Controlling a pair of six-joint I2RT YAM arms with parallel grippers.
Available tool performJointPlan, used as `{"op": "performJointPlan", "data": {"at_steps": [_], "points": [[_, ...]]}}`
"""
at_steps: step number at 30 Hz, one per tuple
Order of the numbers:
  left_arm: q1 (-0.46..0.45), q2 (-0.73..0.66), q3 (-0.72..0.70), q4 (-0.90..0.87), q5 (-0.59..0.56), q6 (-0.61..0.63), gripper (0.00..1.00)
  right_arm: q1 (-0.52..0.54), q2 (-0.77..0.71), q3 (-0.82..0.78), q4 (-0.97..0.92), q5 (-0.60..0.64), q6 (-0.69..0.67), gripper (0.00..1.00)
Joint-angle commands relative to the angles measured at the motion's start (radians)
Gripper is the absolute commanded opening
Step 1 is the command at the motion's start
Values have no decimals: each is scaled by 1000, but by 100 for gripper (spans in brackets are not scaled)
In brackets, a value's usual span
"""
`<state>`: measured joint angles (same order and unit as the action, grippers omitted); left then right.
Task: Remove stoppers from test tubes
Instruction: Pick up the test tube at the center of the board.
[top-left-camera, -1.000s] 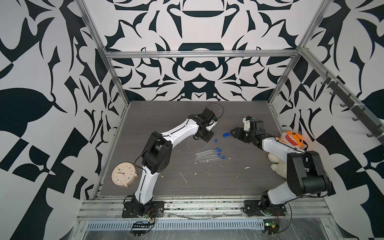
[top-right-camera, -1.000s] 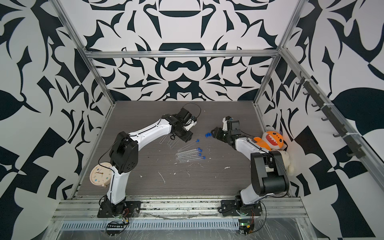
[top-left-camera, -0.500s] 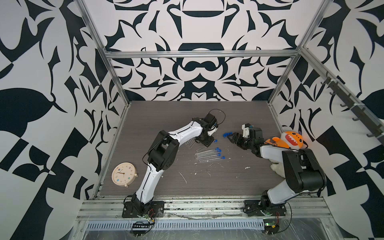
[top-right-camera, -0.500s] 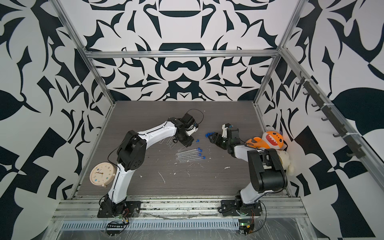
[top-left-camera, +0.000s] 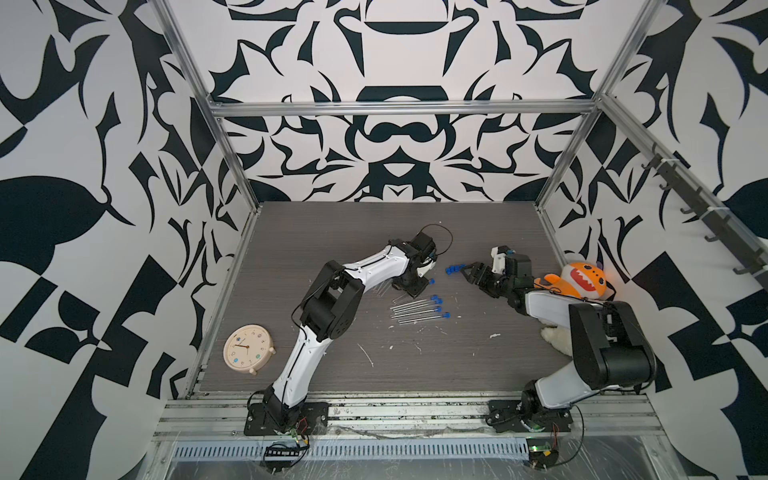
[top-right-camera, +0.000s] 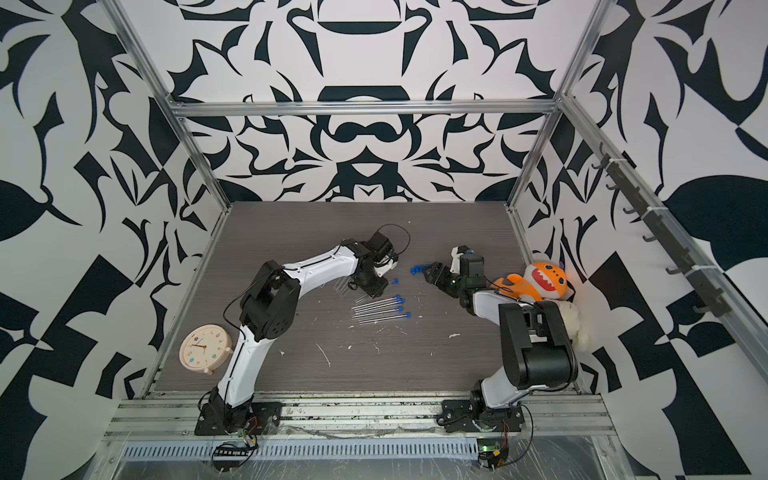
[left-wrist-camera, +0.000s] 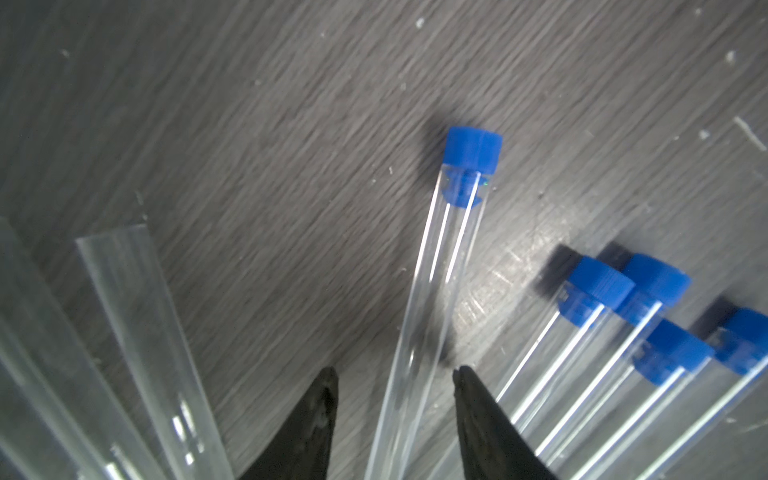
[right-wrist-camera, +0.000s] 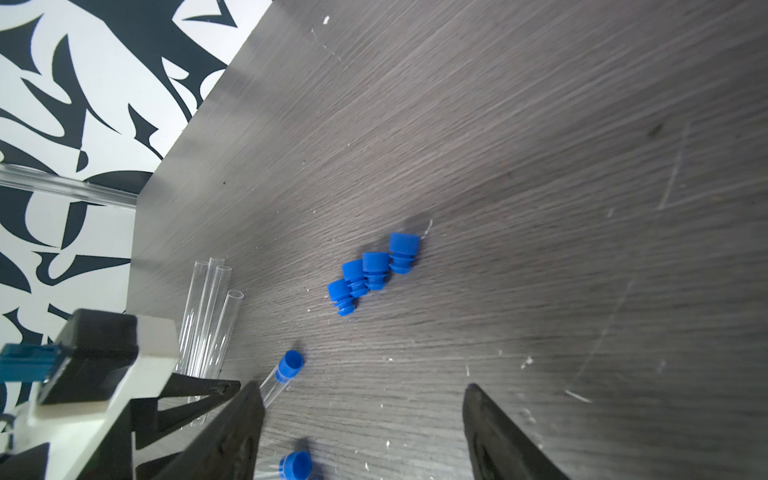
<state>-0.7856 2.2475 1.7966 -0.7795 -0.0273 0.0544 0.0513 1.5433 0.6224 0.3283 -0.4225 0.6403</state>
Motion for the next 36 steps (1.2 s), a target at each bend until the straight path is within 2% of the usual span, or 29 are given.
{"op": "performJointPlan", "data": {"at_steps": [1, 5, 19, 28, 36], "points": [[-3, 22, 7, 4, -2, 12, 46, -8, -22, -6, 37, -9, 11, 75], [-3, 40, 13, 5, -2, 13, 42, -16, -25, -8, 40, -17, 15, 75], [-3, 22, 38, -2, -12, 25, 13, -29, -32, 2, 84, -99, 18, 75], [2, -20, 73, -24, -12, 29, 9, -22, -21, 16, 131, -161, 28, 74], [9, -134, 50, -18, 61, 6, 8, 47, 40, 52, 282, -247, 76, 73]]}}
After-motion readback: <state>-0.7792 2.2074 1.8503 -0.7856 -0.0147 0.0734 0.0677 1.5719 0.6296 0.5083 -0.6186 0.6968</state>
